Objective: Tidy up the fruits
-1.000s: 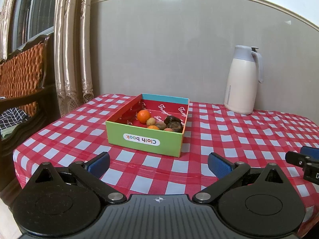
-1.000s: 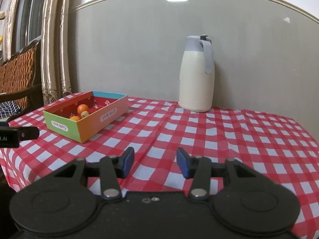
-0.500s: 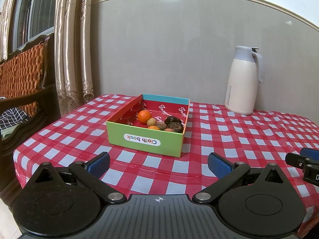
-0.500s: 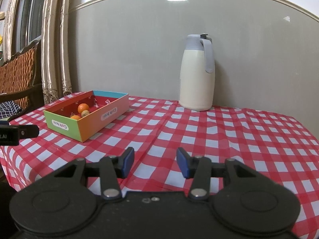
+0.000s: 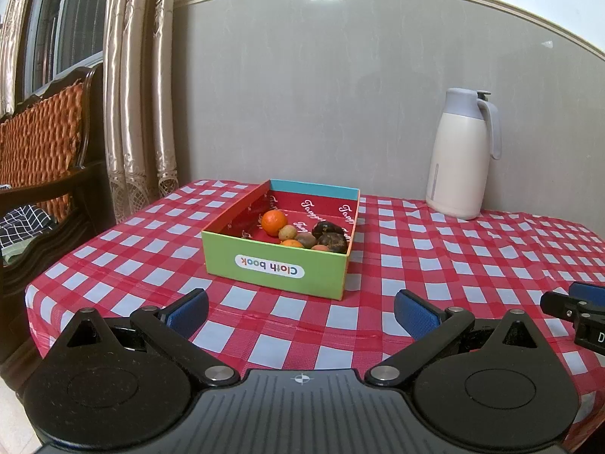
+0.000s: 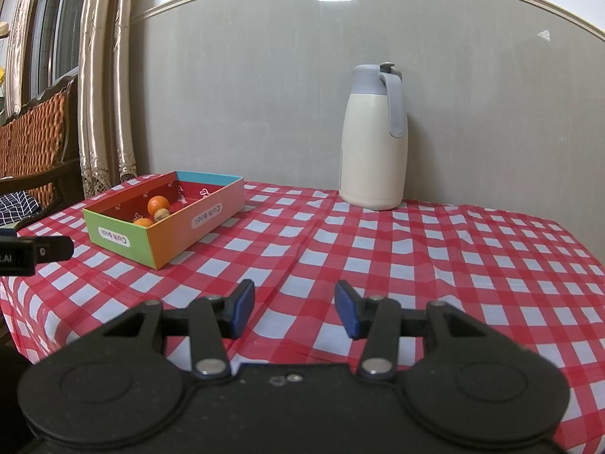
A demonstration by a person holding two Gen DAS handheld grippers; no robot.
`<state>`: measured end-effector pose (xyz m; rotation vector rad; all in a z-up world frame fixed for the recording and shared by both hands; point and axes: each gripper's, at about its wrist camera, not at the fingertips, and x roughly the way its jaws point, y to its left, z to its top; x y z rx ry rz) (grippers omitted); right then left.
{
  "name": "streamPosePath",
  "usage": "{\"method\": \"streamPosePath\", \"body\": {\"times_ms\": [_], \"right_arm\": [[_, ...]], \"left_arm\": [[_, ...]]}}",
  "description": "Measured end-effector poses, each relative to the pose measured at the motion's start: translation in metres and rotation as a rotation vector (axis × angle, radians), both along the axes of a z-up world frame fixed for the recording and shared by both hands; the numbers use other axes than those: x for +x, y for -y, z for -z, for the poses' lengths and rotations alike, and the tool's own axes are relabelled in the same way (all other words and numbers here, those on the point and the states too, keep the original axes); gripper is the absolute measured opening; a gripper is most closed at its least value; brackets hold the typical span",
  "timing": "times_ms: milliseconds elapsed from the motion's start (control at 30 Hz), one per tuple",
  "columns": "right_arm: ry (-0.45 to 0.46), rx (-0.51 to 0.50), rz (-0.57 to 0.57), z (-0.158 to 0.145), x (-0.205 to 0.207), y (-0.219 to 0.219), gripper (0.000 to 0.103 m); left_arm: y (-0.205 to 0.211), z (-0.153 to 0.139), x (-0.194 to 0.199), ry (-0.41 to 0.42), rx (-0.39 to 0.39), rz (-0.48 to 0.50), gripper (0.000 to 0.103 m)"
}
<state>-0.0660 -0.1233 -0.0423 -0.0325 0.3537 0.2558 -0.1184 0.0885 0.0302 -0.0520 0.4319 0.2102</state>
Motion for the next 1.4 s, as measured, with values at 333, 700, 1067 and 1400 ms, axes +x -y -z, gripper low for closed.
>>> {"method": "streamPosePath", "body": {"times_ms": [333, 700, 1067, 1400], "right_arm": [[0.0, 0.001, 0.0, 0.0001, -0.0003, 0.0, 0.046], [0.001, 0.002, 0.0, 0.0002, 0.0, 0.0, 0.046], [0.0, 0.004, 0.001, 0.0008, 0.0, 0.0003, 0.046], [0.0, 0.006, 0.002, 0.0016, 0.0006, 0.0009, 0.046]], "left_arm": [[-0.0003, 0.0, 0.0, 0.002, 0.001, -0.002, 0.103], [-0.0003, 0.0001, -0.0003, 0.003, 0.0, -0.003, 0.103], [-0.0017, -0.0008, -0.0003, 0.011, 0.0, -0.02, 0.103], [-0.0006, -0.0005, -0.0021, 0.028, 0.005, -0.03, 0.103]]}}
